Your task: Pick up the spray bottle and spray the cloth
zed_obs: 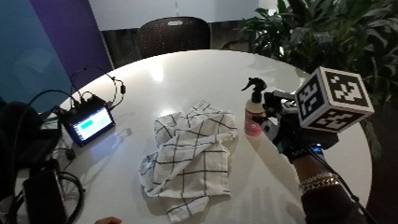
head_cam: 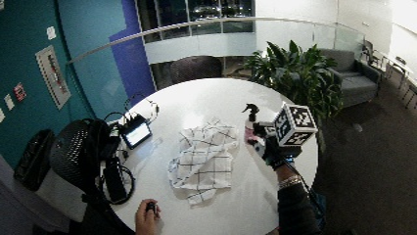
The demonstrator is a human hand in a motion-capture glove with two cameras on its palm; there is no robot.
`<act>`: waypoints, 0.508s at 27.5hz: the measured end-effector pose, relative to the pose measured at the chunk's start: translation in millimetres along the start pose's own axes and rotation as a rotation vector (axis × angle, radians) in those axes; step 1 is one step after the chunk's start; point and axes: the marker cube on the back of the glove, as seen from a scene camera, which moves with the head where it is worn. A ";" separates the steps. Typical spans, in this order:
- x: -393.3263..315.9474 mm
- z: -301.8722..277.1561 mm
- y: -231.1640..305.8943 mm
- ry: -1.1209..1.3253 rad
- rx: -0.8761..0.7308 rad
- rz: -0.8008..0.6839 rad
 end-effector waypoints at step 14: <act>5.8 19.6 -35.6 -0.378 0.090 0.123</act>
